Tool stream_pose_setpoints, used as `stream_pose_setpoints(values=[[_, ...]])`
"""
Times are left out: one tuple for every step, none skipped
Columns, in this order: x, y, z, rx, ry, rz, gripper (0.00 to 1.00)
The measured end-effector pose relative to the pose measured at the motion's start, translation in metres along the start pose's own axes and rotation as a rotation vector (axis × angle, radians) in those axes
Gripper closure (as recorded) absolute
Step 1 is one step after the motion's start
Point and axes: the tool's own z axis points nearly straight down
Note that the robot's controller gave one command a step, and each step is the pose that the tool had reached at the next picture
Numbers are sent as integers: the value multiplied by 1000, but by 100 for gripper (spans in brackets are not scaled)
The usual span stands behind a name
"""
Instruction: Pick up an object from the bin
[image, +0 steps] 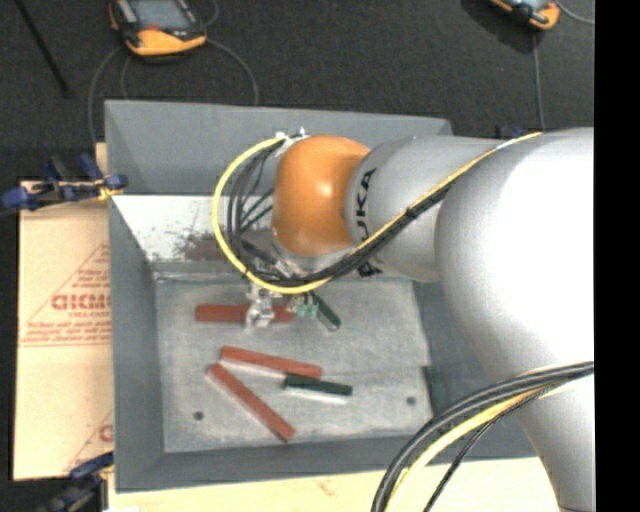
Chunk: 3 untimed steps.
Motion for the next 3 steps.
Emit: stream_pose_setpoints(values=[[1,0,-2,1,2,0,100],[4,-1,-17,3,13,0,100],[1,0,-33,2,9,0,100]])
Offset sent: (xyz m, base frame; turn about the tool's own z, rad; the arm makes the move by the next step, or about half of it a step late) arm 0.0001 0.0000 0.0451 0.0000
